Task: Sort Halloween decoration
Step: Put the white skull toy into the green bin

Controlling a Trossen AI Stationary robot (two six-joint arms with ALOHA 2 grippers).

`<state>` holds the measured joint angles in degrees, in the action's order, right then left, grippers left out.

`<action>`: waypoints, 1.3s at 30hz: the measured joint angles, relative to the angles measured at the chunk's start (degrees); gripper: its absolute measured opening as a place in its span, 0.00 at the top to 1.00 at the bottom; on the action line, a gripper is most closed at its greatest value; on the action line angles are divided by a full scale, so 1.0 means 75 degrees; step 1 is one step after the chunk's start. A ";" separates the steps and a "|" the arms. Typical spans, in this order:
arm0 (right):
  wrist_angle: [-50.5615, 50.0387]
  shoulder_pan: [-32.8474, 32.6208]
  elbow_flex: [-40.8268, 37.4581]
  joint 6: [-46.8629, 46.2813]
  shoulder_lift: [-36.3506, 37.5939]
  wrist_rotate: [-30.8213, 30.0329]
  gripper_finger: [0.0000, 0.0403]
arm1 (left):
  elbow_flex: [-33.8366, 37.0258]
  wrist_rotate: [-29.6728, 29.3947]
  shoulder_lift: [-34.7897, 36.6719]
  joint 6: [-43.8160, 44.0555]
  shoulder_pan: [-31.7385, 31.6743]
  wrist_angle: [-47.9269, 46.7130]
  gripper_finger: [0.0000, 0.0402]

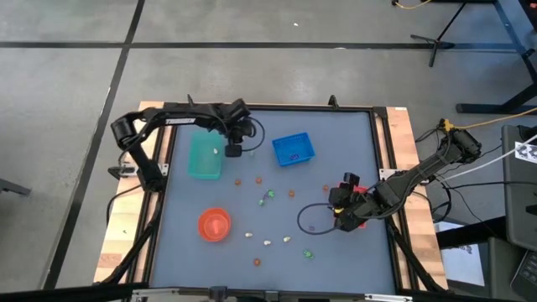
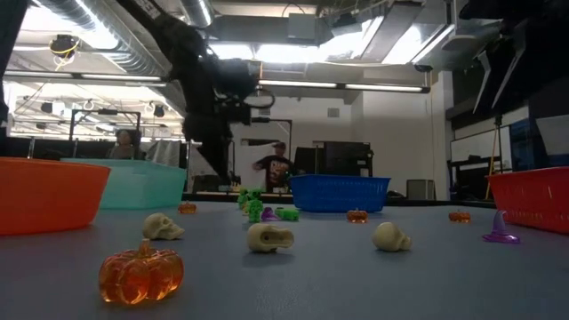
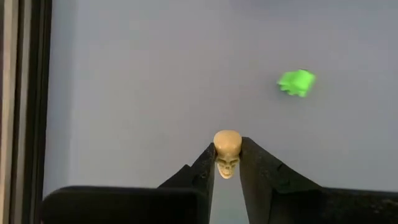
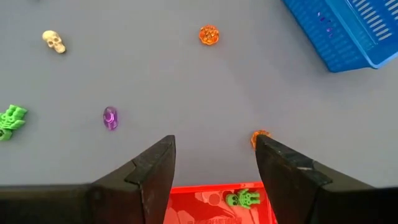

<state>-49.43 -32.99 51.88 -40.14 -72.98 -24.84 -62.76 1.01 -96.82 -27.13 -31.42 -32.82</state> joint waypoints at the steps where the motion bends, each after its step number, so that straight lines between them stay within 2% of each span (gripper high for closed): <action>1: 0.0003 0.0000 0.0000 -0.0002 0.0002 0.0000 0.45 | 0.0000 -0.0019 0.0113 0.0102 0.0047 -0.0113 0.89; 9: 0.0012 0.0000 0.0000 -0.0003 0.0000 0.0001 0.45 | -0.0009 -0.0141 0.1003 0.0990 0.0391 -0.1295 0.89; 14: 0.0014 0.0000 0.0000 -0.0003 0.0002 0.0000 0.45 | -0.0012 -0.0502 0.1446 0.1684 0.0607 -0.2326 0.89; 19: 0.0012 0.0000 0.0000 -0.0003 0.0002 0.0002 0.45 | -0.0012 -0.0900 0.1613 0.2351 0.0744 -0.3679 0.89; 24: 0.0012 0.0000 0.0000 -0.0006 0.0002 0.0000 0.45 | -0.0012 -0.1295 0.1619 0.2427 0.0816 -0.4812 0.89; 32: 0.0012 0.0000 0.0000 -0.0003 0.0002 0.0002 0.45 | -0.0012 -0.1483 0.1616 0.3245 0.0816 -0.4690 0.84; 36: 0.0012 0.0000 0.0000 -0.0003 0.0000 0.0001 0.45 | -0.0012 -0.1843 0.1616 0.3931 0.0816 -0.4692 0.78; 39: 0.0012 0.0000 0.0000 -0.0003 0.0001 0.0002 0.45 | -0.0012 -0.1875 0.1616 0.4006 0.0813 -0.4694 0.72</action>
<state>-49.34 -32.99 51.88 -40.16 -72.97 -24.82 -62.85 -13.05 -84.71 2.92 -25.32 -68.02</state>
